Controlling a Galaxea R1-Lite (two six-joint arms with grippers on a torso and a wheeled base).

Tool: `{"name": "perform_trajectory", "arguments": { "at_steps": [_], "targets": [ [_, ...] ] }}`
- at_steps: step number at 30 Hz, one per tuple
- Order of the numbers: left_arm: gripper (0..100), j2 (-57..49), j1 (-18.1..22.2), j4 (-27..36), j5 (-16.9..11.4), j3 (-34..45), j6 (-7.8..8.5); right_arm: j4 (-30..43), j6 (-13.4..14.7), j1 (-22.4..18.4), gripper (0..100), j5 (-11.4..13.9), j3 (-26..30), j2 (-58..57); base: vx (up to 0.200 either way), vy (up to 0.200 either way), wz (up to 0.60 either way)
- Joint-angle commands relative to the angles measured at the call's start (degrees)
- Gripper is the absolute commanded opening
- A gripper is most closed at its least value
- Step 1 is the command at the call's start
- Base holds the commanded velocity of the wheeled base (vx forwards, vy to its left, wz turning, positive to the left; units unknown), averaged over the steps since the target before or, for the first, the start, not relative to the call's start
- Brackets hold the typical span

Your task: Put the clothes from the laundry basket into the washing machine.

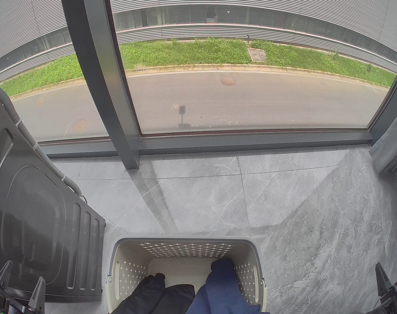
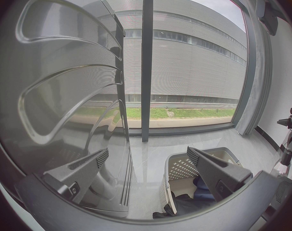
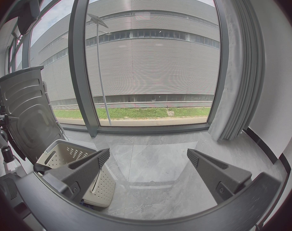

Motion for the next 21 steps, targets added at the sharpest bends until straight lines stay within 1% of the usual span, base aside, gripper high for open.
{"name": "perform_trajectory", "arguments": {
  "at_steps": [1, 11, 21],
  "targets": [
    [100, -0.7, 0.0, 0.0, 0.0, 0.8, -0.02, 0.0, 0.0, 0.0, 100, 0.0, 1.0, -0.4, 0.000, 0.000, 0.00],
    [100, -0.7, 0.0, 0.0, 0.0, 0.8, -0.11, -0.1, 0.0, 0.0, 100, 0.0, 1.0, -0.4, 0.200, 0.000, 0.00],
    [100, -0.7, 0.0, 0.0, -0.1, 0.8, -0.11, -0.1, 0.0, 0.0, 100, 0.0, 1.0, -0.4, 0.000, 0.000, 0.00]
  ]
}}
